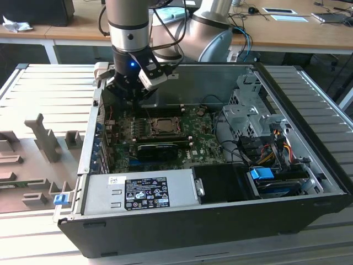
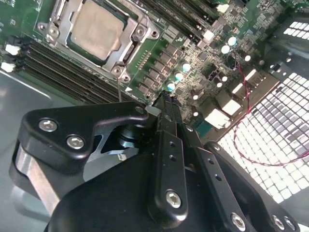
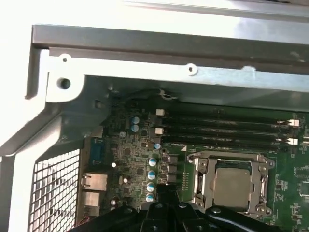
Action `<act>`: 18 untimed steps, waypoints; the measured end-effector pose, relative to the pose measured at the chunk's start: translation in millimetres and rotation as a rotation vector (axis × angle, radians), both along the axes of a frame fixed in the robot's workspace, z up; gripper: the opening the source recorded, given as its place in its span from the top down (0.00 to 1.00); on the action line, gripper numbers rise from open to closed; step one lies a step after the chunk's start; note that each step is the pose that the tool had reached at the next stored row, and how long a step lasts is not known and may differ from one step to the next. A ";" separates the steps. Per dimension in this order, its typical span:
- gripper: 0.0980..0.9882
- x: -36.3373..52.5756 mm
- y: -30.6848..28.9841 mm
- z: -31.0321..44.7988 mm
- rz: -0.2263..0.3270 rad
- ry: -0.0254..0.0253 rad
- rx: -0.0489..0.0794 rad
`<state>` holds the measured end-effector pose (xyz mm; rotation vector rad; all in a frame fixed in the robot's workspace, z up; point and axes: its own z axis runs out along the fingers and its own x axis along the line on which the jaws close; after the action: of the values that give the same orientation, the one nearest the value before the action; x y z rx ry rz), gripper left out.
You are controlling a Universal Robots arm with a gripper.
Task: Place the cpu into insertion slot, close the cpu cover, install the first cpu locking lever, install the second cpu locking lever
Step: 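Install the first cpu locking lever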
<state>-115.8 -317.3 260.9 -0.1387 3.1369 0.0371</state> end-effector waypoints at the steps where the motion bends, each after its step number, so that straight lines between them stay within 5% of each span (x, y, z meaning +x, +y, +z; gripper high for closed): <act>1: 0.99 0.0 2.1 -0.1 0.001 0.0000 0.000; 7: 0.99 0.1 18.3 -1.4 0.006 0.0000 0.000; 14: 0.99 9.1 29.5 -2.2 0.006 0.0000 0.000; 18: 0.99 14.0 30.1 -2.3 0.006 0.0002 0.000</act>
<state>-101.8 -287.2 258.6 -0.1488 3.1367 0.0369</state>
